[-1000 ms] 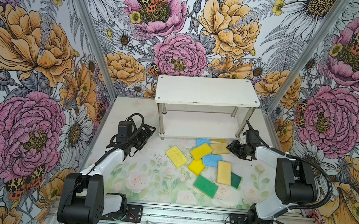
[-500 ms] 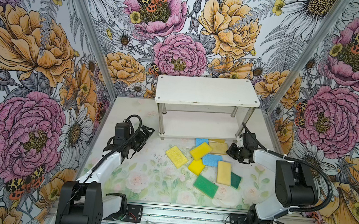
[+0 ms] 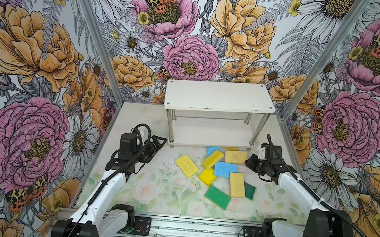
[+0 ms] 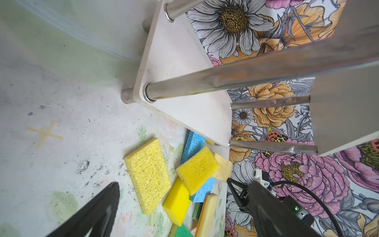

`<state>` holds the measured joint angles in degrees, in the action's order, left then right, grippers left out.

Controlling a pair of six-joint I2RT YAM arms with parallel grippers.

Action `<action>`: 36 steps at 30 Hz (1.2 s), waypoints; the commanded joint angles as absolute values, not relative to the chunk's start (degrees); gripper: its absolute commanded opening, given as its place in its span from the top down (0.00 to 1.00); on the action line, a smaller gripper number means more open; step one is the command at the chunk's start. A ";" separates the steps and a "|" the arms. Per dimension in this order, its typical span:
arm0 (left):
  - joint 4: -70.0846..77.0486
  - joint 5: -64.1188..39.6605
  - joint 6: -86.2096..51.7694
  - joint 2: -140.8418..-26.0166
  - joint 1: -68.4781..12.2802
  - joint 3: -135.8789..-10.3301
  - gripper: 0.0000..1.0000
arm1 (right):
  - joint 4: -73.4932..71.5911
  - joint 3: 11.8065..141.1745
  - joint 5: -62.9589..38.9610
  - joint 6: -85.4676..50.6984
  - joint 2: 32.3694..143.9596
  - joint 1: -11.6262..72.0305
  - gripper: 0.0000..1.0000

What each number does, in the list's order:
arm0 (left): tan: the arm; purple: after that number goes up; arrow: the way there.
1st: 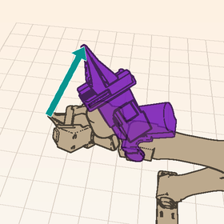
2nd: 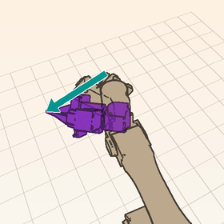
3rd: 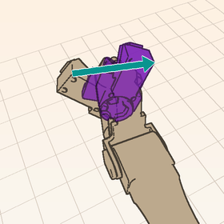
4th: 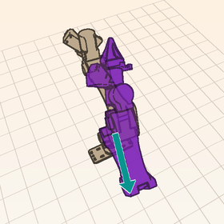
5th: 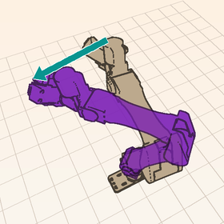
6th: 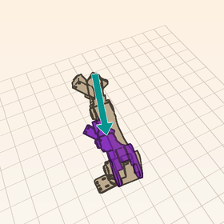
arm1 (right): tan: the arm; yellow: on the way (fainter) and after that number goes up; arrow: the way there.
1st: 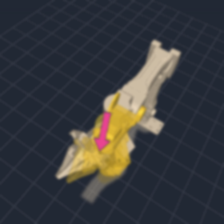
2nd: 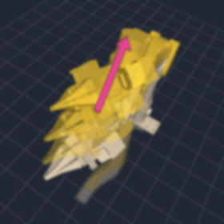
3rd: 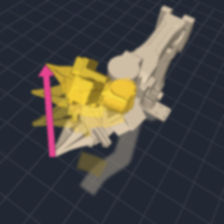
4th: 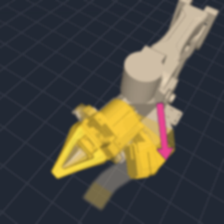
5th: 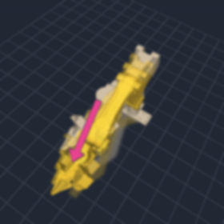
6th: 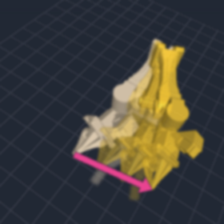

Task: Arrange cleaning sponges on a shelf
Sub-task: Pick up the cleaning sponge at the middle-right of the table.

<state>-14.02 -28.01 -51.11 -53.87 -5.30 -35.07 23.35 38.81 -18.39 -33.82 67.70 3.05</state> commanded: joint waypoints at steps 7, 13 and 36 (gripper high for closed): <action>-14.77 -19.57 -57.27 -42.73 -14.26 -32.65 0.01 | 30.23 42.22 -20.70 -41.15 57.04 3.29 1.00; -5.80 -8.50 -64.06 -37.22 -25.02 -27.84 0.01 | 29.76 41.95 -21.96 -48.12 52.48 5.78 1.00; 29.13 8.25 -64.83 -62.88 -50.61 -30.50 0.10 | 15.12 46.40 -10.90 -63.58 57.14 31.41 1.00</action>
<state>27.22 7.14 -64.79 -62.50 -50.19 -29.45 17.50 44.42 -12.62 -62.61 56.84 30.63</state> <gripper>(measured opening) 0.906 0.047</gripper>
